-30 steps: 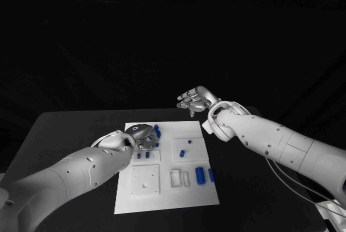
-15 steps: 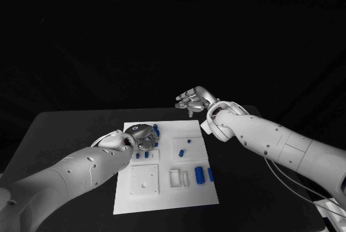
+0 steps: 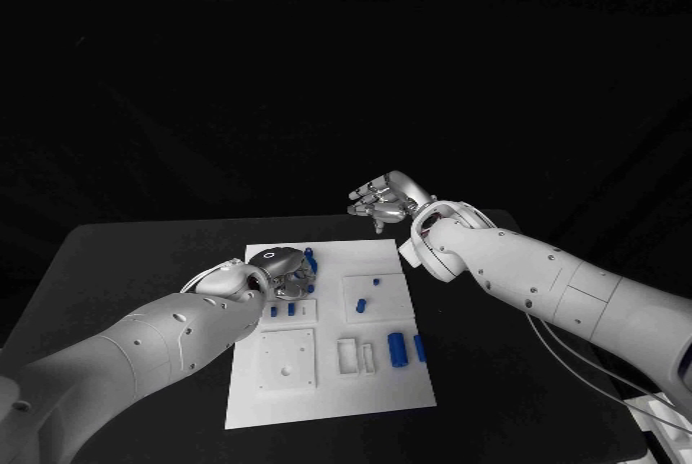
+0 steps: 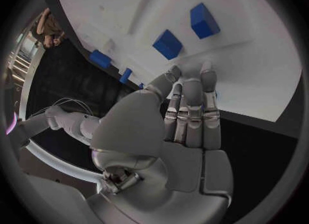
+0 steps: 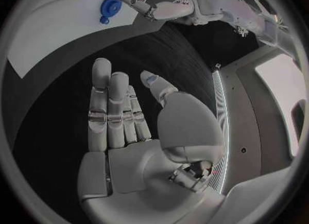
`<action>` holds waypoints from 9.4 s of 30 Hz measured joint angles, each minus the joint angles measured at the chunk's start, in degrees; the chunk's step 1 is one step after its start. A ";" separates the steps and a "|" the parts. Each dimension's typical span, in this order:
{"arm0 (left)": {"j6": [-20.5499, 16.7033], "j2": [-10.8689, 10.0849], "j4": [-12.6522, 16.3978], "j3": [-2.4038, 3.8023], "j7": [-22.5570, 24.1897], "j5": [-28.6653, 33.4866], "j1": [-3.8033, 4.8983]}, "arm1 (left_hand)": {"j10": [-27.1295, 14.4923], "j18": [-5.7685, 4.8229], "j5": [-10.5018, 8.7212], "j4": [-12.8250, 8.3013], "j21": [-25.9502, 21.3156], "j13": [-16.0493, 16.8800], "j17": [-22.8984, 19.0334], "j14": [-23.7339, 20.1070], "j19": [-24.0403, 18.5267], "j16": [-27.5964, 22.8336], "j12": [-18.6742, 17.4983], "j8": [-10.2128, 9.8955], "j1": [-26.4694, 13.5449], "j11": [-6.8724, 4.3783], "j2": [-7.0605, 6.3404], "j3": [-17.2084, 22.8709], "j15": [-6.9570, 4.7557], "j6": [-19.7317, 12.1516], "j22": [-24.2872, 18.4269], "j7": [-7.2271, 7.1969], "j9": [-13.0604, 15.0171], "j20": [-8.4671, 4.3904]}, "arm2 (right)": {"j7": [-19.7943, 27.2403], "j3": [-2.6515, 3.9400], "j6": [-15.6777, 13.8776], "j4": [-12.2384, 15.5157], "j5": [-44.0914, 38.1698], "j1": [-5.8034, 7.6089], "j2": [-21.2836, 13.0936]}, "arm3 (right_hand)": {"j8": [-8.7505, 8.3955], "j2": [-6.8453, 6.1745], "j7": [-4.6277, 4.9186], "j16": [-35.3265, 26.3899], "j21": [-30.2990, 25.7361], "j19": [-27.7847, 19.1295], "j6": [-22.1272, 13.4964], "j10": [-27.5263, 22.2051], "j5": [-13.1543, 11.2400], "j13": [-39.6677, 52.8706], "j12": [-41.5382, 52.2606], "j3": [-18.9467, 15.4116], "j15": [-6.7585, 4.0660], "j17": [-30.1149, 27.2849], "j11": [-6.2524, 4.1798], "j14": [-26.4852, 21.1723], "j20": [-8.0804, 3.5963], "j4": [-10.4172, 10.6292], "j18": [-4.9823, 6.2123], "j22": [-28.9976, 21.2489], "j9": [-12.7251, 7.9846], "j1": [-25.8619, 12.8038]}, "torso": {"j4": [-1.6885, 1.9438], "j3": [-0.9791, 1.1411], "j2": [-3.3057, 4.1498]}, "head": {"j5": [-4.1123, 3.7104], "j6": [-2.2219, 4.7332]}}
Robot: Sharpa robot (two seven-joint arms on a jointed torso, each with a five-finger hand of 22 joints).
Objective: Assemble the parts on the task board
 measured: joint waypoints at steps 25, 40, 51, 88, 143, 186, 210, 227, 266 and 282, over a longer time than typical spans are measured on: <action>0.25 0.48 0.74 0.02 -0.33 -0.05 0.01 | 2.51 0.47 -1.11 0.68 -0.13 0.08 0.27 0.21 0.61 0.45 -0.20 0.00 -0.31 -0.43 0.31 -0.05 0.21 2.64 0.01 0.77 0.02 0.20 | 0.00 0.00 0.08 -0.11 0.00 0.01 0.14 | 0.00 0.00 -0.01 0.00 0.00 0.00 0.01 0.00 0.00 0.01 0.00 0.00 0.00 -0.14 0.00 0.00 0.00 0.00 0.01 -0.25 0.00 0.00 | 0.07 -0.04 0.07 | -0.30 0.03; 0.79 0.67 0.52 0.07 -0.82 -0.54 0.07 | 4.24 0.46 -0.62 0.76 0.36 0.13 0.40 0.33 0.61 0.66 -0.20 0.00 0.22 -0.54 0.84 1.00 0.11 3.08 0.01 1.21 0.02 0.21 | 0.00 0.00 0.11 -0.12 0.00 0.01 0.14 | 0.00 0.00 -0.02 -0.01 0.00 0.00 0.01 0.00 0.00 0.01 0.00 0.00 0.00 -0.23 0.00 0.00 0.00 0.00 0.01 -0.39 0.00 0.00 | 0.05 -0.02 0.09 | -0.47 0.10; 1.09 0.69 0.19 0.14 -1.82 -0.95 0.24 | 1.94 0.47 0.57 0.55 1.18 0.12 0.39 0.52 0.39 0.66 -0.20 0.00 0.45 0.47 0.61 1.67 0.30 3.47 -0.02 1.44 0.02 0.42 | 0.00 0.00 0.15 -0.19 0.00 0.02 0.20 | 0.00 0.00 -0.02 -0.01 0.21 0.00 0.02 0.00 0.00 0.01 0.00 0.00 0.00 -0.34 0.00 0.00 0.01 0.00 0.01 -0.62 0.00 0.00 | 0.07 -0.09 0.09 | -0.41 0.02; 2.34 0.42 1.25 0.21 -2.65 -1.60 0.55 | 4.22 0.46 -0.41 1.16 0.95 0.23 0.37 1.33 0.92 0.66 -0.36 0.00 0.82 -0.33 0.37 0.57 0.31 -3.71 -0.16 0.26 -0.09 0.10 | 0.02 0.00 0.26 -0.25 0.00 0.02 0.28 | 0.00 0.00 -0.08 0.22 0.21 0.09 0.08 0.00 0.00 0.02 0.00 0.16 0.00 -0.33 0.00 0.00 0.10 0.16 0.03 -0.69 0.00 0.00 | 0.04 0.00 0.14 | -0.39 0.03; 1.71 -2.59 6.35 5.46 -2.39 -0.36 0.29 | 8.94 -0.47 0.44 1.41 1.24 0.28 0.71 2.56 1.61 0.44 -0.37 -0.01 1.43 -1.75 2.63 -0.80 -0.72 8.18 -0.14 0.17 0.13 -1.04 | 0.07 -0.01 0.33 -0.44 0.01 0.02 -0.11 | 0.00 0.00 -0.33 0.22 0.43 0.10 0.33 0.01 0.00 0.02 0.00 0.34 0.00 -0.55 0.00 0.00 0.10 0.35 0.04 -1.33 -0.01 0.00 | 0.25 -0.19 -0.01 | 0.59 0.83; 3.25 -10.94 11.66 5.35 -4.09 0.95 1.39 | 8.50 -0.90 0.44 1.26 1.58 0.26 0.77 2.77 1.61 0.12 -0.37 -0.01 1.67 -1.78 2.86 -0.96 -0.92 7.97 -0.11 0.36 0.02 -1.03 | 0.15 -0.01 0.44 -0.80 0.24 -0.04 -0.95 | 0.00 0.00 -0.33 0.22 0.67 0.10 0.33 0.21 0.23 0.02 0.00 0.32 0.00 -0.66 -0.21 0.00 0.10 0.32 0.05 -1.58 -0.01 0.00 | 1.10 -0.63 -0.41 | 2.19 0.11; 4.52 -9.51 9.73 4.24 -4.04 0.68 0.40 | 8.48 -0.92 0.44 1.08 1.58 0.25 0.87 2.77 1.61 0.12 -0.37 -0.01 1.67 -1.80 2.86 -0.78 -0.91 7.97 -0.13 0.36 0.06 -1.03 | 0.23 -0.01 0.52 -0.81 0.30 -0.05 -0.75 | 0.00 0.00 -0.33 0.22 0.67 0.10 0.33 0.21 0.23 0.02 0.00 0.32 -0.01 -0.66 -0.21 0.00 0.11 0.32 0.05 -1.59 -0.01 0.00 | 1.03 -0.58 -0.40 | 2.05 -0.23; 4.47 -9.09 8.92 4.18 -3.99 0.62 0.22 | 8.27 -0.94 0.44 1.08 1.89 0.26 0.94 2.77 1.61 0.12 -0.37 -0.03 1.67 -1.61 2.85 -0.78 -0.91 7.75 -0.14 0.56 0.05 -1.02 | 0.29 -0.01 0.55 -0.87 0.31 -0.05 -0.73 | 0.00 0.00 -0.33 0.22 0.66 0.10 0.33 0.21 0.22 0.02 0.00 0.32 0.00 -0.65 -0.21 0.00 0.11 0.32 0.05 -1.59 -0.01 0.00 | 1.03 -0.54 -0.42 | 1.66 -0.21; 5.04 -8.19 8.87 4.22 -4.94 -0.04 0.25 | 6.57 -1.09 0.44 1.08 1.89 0.27 0.96 2.33 1.20 -0.22 -0.37 -0.23 1.73 -1.25 2.79 -0.78 -0.49 7.74 -0.11 0.56 0.05 -0.62 | 0.32 -0.01 0.70 -0.95 0.34 -0.05 -0.76 | 0.00 0.00 -0.33 0.22 0.66 0.10 0.33 0.21 0.22 0.02 0.00 0.32 -0.01 -0.65 -0.21 0.00 0.11 0.32 0.05 -1.59 -0.01 0.00 | 1.07 -0.58 -0.43 | 0.95 -0.29; 6.11 -7.95 8.36 4.13 -6.02 -0.52 0.14 | 3.17 -0.44 -0.04 0.82 1.89 0.27 0.89 1.60 0.68 -0.22 -0.37 -0.22 1.11 -0.13 1.57 0.32 0.23 2.43 -0.12 0.65 0.05 -0.09 | 0.32 -0.01 0.77 -0.99 0.35 -0.05 -0.74 | 0.00 0.00 -0.33 0.22 0.88 0.10 0.33 0.21 0.22 0.02 0.00 0.32 -0.01 -0.75 -0.21 0.00 0.11 0.32 0.05 -2.02 -0.01 0.00 | 1.07 -0.61 -0.43 | 0.81 -0.40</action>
